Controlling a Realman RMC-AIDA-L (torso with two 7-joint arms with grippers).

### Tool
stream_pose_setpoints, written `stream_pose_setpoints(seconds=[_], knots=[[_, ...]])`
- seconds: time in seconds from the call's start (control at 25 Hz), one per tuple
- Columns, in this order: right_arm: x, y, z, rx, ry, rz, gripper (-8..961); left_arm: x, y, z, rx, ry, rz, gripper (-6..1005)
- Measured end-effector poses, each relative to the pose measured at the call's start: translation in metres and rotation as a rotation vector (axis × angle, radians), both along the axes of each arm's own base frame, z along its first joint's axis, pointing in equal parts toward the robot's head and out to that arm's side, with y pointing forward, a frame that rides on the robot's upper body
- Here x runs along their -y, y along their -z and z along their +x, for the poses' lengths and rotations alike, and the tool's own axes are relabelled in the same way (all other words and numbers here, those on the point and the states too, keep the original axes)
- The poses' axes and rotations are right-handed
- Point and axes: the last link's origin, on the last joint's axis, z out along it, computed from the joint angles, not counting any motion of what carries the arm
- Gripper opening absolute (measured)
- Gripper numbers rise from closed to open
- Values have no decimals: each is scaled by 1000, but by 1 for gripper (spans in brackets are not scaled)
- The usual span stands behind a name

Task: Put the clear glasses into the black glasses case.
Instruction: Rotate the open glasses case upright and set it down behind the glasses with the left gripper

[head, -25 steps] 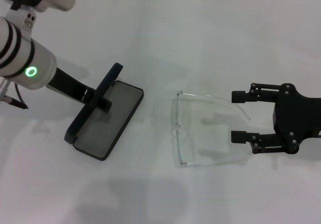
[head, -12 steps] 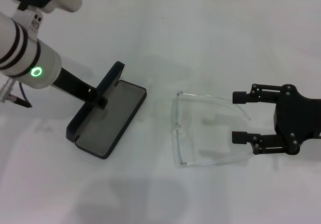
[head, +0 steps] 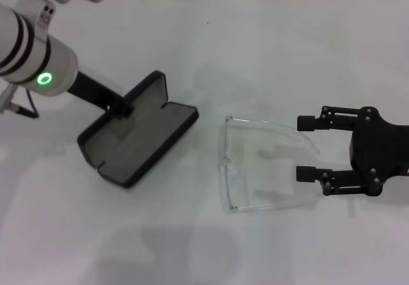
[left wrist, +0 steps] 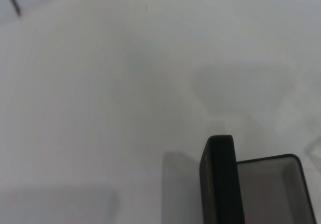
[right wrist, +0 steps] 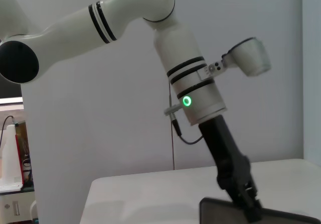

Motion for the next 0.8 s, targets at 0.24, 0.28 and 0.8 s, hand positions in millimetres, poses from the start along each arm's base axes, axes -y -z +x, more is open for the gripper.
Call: stream_pose_setpoints(seconds=[0.24, 0.28, 0.8], knots=[[1, 1, 1, -4, 7, -6, 745, -9, -3, 10, -33, 129, -7, 249], [1, 1, 2, -5, 9, -6, 745, -10, -3, 12, -35, 138, -10, 241], [4, -1, 3, -29, 18, -2, 745, -8, -2, 28, -94, 424, -108, 211]])
